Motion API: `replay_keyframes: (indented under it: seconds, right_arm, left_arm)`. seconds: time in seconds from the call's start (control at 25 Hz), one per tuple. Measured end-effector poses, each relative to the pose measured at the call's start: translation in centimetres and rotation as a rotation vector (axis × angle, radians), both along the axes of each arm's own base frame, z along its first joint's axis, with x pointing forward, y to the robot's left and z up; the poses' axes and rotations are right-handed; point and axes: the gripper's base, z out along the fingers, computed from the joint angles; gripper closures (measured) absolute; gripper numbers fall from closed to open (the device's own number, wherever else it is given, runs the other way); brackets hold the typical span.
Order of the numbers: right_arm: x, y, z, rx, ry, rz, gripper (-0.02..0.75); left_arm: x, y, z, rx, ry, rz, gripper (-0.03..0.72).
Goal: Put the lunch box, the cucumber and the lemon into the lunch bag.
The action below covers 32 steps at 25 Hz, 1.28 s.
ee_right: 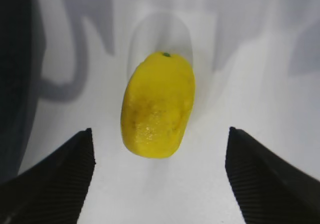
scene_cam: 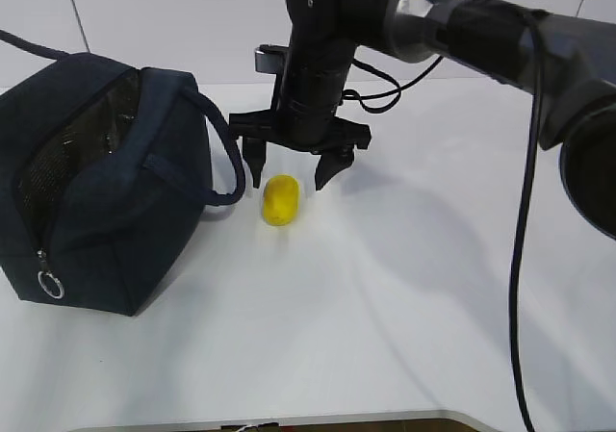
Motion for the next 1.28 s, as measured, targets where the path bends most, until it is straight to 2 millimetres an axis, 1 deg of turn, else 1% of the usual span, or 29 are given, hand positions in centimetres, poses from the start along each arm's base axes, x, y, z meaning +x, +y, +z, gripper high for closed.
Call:
replay_keyframes:
  seconds: [0.24,0.44,0.68,1.28]
  right_arm:
    - [0.3,0.1,-0.8,-0.001,-0.001,-0.003,0.101]
    - [0.5,0.2,-0.9,0.008,-0.027,-0.005,0.106]
    - [0.8,0.4,-2.6,-0.006,-0.004,-0.005,0.113]
    - [1.1,0.6,-3.6,0.006,-0.011,-0.007,0.138]
  left_arm:
    - [0.0,-0.1,0.1,-0.017,-0.002,0.003,0.694]
    - [0.0,-0.1,0.1,-0.018,-0.001,0.002,0.694]
    - [0.0,-0.1,0.1,-0.018,-0.001,0.002,0.694]
    - [0.0,-0.1,0.1,-0.018,0.0,0.002,0.694]
